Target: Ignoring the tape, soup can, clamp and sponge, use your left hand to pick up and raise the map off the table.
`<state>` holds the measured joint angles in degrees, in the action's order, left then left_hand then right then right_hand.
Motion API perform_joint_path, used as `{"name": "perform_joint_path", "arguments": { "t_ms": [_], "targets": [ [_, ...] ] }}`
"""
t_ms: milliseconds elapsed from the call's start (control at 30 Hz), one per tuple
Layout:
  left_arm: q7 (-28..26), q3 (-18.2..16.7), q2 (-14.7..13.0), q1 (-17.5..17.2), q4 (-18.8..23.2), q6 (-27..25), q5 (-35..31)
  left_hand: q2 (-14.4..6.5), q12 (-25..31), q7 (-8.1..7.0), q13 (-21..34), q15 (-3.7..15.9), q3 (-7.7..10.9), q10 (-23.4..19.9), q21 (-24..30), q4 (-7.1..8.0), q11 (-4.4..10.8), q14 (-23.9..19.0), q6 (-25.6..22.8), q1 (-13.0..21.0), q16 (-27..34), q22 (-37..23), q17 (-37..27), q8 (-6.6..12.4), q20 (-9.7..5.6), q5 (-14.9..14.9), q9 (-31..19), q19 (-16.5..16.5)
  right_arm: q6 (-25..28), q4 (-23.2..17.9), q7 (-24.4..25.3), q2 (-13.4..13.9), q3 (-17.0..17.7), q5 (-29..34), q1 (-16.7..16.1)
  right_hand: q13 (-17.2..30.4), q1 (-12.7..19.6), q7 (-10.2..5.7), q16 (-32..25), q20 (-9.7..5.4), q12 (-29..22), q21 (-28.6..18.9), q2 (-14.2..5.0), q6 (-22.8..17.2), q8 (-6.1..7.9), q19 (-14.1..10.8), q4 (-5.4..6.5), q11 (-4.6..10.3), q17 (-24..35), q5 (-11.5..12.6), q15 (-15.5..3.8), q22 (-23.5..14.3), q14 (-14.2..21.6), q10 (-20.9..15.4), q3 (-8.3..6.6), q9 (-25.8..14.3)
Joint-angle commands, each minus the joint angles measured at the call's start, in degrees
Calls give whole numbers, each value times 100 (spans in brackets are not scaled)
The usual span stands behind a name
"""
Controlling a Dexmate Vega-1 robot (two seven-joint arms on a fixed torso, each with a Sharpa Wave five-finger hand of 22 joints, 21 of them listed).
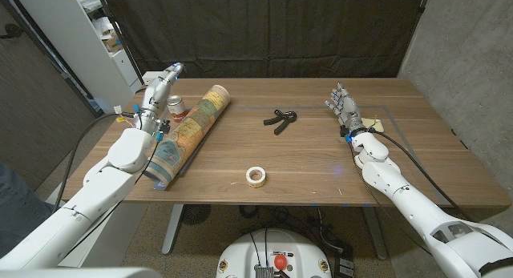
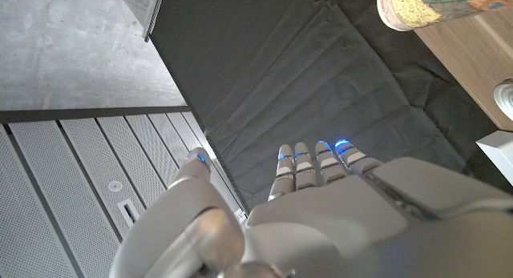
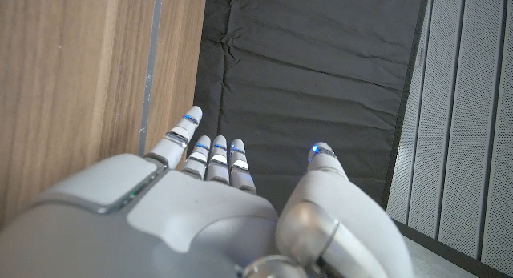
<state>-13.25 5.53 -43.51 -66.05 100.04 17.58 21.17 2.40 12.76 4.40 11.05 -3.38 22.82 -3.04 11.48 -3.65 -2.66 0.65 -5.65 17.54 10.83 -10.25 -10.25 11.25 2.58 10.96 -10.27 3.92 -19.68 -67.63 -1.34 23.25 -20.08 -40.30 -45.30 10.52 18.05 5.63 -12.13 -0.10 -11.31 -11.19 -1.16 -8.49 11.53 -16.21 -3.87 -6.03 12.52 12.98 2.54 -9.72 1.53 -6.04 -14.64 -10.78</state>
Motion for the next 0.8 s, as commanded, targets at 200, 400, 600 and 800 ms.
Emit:
{"name": "perform_joint_path", "arguments": {
  "t_ms": [200,400,600,800],
  "targets": [
    [28,-146,-242,-151,63,-248,-123,-1,5,3,10,-5,31,-73,15,-57,16,-48,-62,87,41,-27,-18,25,55,-10,-10,21,53,-46,76,22,-20,49,4,30,20,-2,-6,0,-2,12,-27,-51,2,48,-23,10,15,-19,26,-19,-24,-8,16,-13],
    [100,-151,-334,-125,8,-295,-174,-1,2,0,11,2,34,-71,15,-73,11,-49,-71,104,38,-27,-18,25,56,-10,-11,23,112,-92,140,32,-36,75,0,30,17,-10,-7,4,-4,14,-29,-56,3,55,-24,12,16,-20,21,-19,-23,-15,21,-13],
    [164,-135,-363,-73,-102,-281,-171,-1,0,-3,11,-2,35,-72,15,-88,15,-51,-72,119,35,-28,-18,22,56,-10,-12,24,143,-83,186,15,-65,113,26,31,14,-10,-12,8,-1,14,-36,-58,1,57,-25,14,17,-22,33,-19,-13,-10,26,-13],
    [155,-143,-409,-76,-137,-287,-218,0,-5,-5,12,3,37,-67,13,-105,17,-53,-74,135,33,-28,-19,18,59,-11,-12,30,132,-28,210,-23,-97,158,77,31,13,-12,-17,12,-2,14,-37,-58,0,59,-28,10,17,-22,38,-19,-2,-16,31,-13]
  ]
}}
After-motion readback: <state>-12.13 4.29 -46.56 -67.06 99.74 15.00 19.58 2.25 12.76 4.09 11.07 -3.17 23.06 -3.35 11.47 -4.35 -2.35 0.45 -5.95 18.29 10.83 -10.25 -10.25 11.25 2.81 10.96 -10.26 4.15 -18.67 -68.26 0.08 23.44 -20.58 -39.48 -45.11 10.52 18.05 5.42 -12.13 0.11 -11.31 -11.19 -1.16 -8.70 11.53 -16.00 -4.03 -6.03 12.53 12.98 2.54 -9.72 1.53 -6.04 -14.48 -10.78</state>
